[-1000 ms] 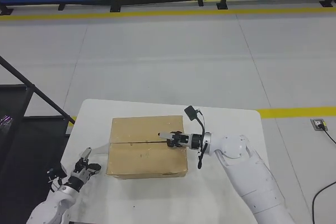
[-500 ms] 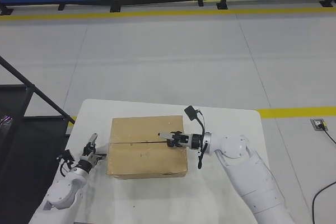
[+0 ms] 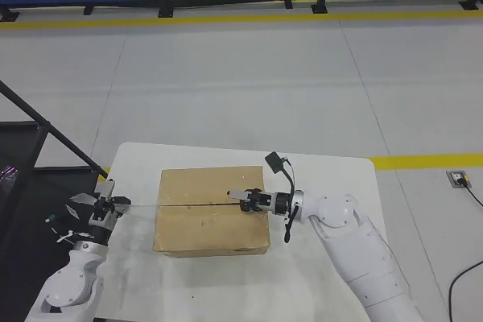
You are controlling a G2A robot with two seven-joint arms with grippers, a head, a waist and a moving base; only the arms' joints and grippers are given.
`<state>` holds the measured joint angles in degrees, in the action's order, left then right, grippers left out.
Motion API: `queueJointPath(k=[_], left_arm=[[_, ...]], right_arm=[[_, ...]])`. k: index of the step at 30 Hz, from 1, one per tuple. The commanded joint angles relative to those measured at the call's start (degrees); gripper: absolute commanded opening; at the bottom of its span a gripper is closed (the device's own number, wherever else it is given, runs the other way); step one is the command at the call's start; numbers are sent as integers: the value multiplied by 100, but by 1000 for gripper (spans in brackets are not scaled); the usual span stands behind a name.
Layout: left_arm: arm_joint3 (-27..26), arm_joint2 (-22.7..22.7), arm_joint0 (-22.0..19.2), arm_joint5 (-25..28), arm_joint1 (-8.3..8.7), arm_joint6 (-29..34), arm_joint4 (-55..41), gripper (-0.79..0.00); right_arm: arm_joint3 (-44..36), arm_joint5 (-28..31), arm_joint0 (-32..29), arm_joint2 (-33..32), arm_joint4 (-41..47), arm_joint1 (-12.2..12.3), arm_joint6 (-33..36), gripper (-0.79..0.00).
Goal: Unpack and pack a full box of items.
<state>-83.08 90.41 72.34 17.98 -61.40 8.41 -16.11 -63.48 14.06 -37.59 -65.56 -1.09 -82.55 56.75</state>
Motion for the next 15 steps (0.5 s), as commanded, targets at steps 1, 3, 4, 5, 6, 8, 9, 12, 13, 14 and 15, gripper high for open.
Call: queueJointPath(k=[1, 3, 4, 5, 6, 8, 9, 12, 13, 14, 15], left_arm=[[-274, 57, 115, -7, 1, -57, 153, 0], [-492, 139, 210, -49, 3, -79, 197, 0], [-598, 175, 260, -45, 5, -110, 280, 0], [-705, 198, 315, -42, 4, -129, 337, 0], [-814, 222, 370, -41, 2, -144, 363, 0], [-1025, 266, 471, -37, -1, -165, 456, 0], [-1125, 286, 515, -53, -3, -179, 512, 0], [-1411, 301, 599, -145, -12, -212, 649, 0], [-1491, 303, 613, -191, -17, -247, 693, 0], [-1577, 295, 625, -223, -22, -273, 750, 0], [-1639, 286, 635, -251, -27, -302, 809, 0]], right_arm=[[0, 0, 0, 0, 0, 0, 0, 0], [0, 0, 0, 0, 0, 0, 0, 0], [0, 0, 0, 0, 0, 0, 0, 0], [0, 0, 0, 0, 0, 0, 0, 0], [0, 0, 0, 0, 0, 0, 0, 0], [0, 0, 0, 0, 0, 0, 0, 0], [0, 0, 0, 0, 0, 0, 0, 0], [0, 0, 0, 0, 0, 0, 0, 0], [0, 0, 0, 0, 0, 0, 0, 0], [0, 0, 0, 0, 0, 0, 0, 0], [-9, -5, -19, -1, -1, 1, -34, 0]])
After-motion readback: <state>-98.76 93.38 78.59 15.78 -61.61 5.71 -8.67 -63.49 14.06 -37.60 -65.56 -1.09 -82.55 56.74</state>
